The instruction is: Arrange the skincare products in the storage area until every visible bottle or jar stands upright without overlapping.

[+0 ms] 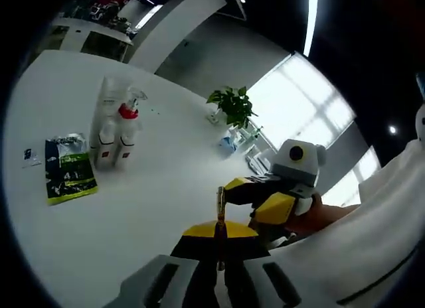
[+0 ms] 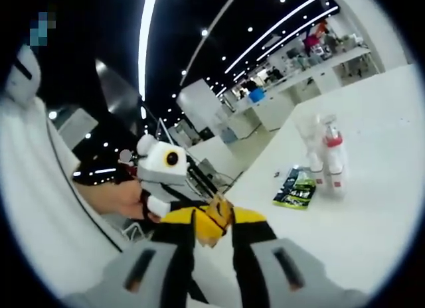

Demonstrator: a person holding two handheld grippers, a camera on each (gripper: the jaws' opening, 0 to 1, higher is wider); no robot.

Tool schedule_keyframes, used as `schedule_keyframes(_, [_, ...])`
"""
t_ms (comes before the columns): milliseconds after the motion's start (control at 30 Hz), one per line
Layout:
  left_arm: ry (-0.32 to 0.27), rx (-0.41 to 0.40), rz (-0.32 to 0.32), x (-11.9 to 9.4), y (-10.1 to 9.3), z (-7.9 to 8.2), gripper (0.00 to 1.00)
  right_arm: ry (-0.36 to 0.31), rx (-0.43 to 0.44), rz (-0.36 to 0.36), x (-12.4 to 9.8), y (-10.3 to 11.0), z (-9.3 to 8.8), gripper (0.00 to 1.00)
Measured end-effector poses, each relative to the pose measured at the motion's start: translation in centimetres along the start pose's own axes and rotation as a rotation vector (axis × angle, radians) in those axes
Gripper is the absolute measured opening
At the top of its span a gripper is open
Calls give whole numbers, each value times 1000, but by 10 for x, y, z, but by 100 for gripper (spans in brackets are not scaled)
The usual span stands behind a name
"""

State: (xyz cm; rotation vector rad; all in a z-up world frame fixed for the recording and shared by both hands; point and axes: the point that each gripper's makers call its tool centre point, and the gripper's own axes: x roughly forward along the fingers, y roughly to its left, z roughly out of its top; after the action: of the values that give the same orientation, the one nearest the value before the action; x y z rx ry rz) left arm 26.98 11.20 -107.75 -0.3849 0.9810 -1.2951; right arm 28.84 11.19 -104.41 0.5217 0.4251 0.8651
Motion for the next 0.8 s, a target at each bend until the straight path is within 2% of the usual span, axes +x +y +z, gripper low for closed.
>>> schedule_keyframes(67, [14,-13,-46,2,-8,-1,0,2,7,31,-1,5,1,14])
schedule_keyframes(100, [11,-14,-38,2,-7,0,0,0,1,30,-1,5,1,14])
schedule_keyframes(267, [31,-29,-79,4,-17,0,0,-1,10,49,-4,3,3,6])
schedule_keyframes(433, [59,-4,-59,7,-16,-3,1,30,-12,34,-5,0,0,0])
schedule_keyframes(500, [56,0,-56,7,-15,-3,2,36,15,35,-6,-2,1,0])
schedule_keyframes(567, [33,11,-60,7,-15,-1,7,28,34,55,-7,0,3,0])
schedule_keyframes(633, [-1,-23,-61,5,-12,4,19,28,45,61,-9,-1,4,0])
schedule_keyframes(700, [-18,-43,-60,2,-9,6,24,13,71,80,-12,0,7,0])
schedule_keyframes(800, [-60,-77,-97,-8,-9,13,32,10,104,121,-18,3,11,0])
